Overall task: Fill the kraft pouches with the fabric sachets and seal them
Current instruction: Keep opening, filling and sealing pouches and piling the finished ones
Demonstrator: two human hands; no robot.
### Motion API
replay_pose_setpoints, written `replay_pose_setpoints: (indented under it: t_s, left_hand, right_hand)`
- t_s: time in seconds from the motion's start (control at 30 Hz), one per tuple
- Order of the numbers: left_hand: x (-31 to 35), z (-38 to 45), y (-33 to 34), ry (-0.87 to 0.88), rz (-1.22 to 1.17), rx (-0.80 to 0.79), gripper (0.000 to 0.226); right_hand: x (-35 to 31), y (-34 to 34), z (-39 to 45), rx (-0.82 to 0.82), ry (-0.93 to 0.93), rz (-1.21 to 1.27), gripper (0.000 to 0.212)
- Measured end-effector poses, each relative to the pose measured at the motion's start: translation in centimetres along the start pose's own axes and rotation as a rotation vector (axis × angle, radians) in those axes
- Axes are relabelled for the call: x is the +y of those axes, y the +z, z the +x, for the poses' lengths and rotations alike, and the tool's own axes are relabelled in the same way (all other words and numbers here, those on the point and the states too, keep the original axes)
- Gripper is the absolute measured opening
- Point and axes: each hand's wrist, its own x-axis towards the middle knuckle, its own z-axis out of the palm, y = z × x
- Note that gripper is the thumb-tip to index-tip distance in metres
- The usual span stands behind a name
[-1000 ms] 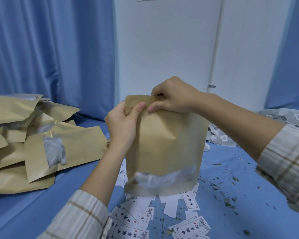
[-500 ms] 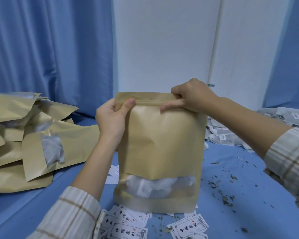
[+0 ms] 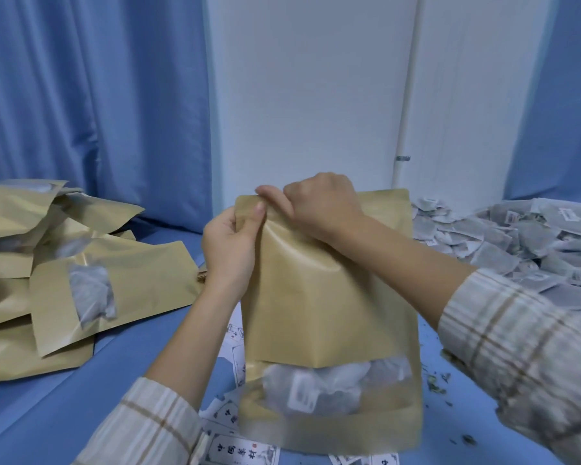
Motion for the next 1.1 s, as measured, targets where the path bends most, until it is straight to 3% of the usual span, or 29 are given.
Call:
replay_pose_setpoints:
  t_s: [0.1, 0.2, 0.67, 0.77, 0.83, 0.9, 0.97, 1.03, 1.1]
  left_hand:
    - [-0.9, 0.0, -0.7, -0.005, 0.031, 0.028, 0.045]
    - [-1.0, 0.1, -0.8, 0.014, 0.056, 0.010, 0.044]
    - [-1.8, 1.0, -2.1, -0.034, 0.025, 0.028, 0.042]
    - [-2.5, 1.1, -2.4, -0.095, 0.033, 0.058, 0.033]
    - [-3.0, 1.7, -3.1, -0.135, 0.004, 0.103, 0.031]
    - [-3.5, 2.0, -3.9, -0.178, -0.044, 0.148, 0.029]
    - [-4.0, 2.2, -4.2, -0.229, -0.092, 0.183, 0.029]
    - [-4.4, 2.3, -4.1, -0.273, -0.135, 0.206, 0.032]
    - [-4.8, 2.4, -4.2, -0.348, -0.210, 0.126, 0.029]
  right_hand:
    - [0.1, 0.6, 0.3, -0.086, 0.018, 0.060, 0.062]
    - [0.3, 1.2, -0.1, -0.055, 0.039, 0.065, 0.061]
    - [7.7, 2.3, -3.3, -0.071, 0.443, 0.126, 0.068]
    - [7.8, 3.1, -3.9, -0.067, 0.556, 0.415, 0.063]
    - [8.1, 3.7, -5.3, -0.142, 0.666, 0.826, 0.054]
    - [8.2, 4.5, -7.6, -0.360, 0.731, 1.245, 0.038]
    - [8.0, 5.8, -9.8, -0.576, 0.694, 1.367, 0.044]
    - [7.5, 7.2, -11.2, -0.549, 0.696, 1.378, 0.041]
    - [6.8, 8.1, -11.6, -0.360, 0.751, 1.430, 0.023]
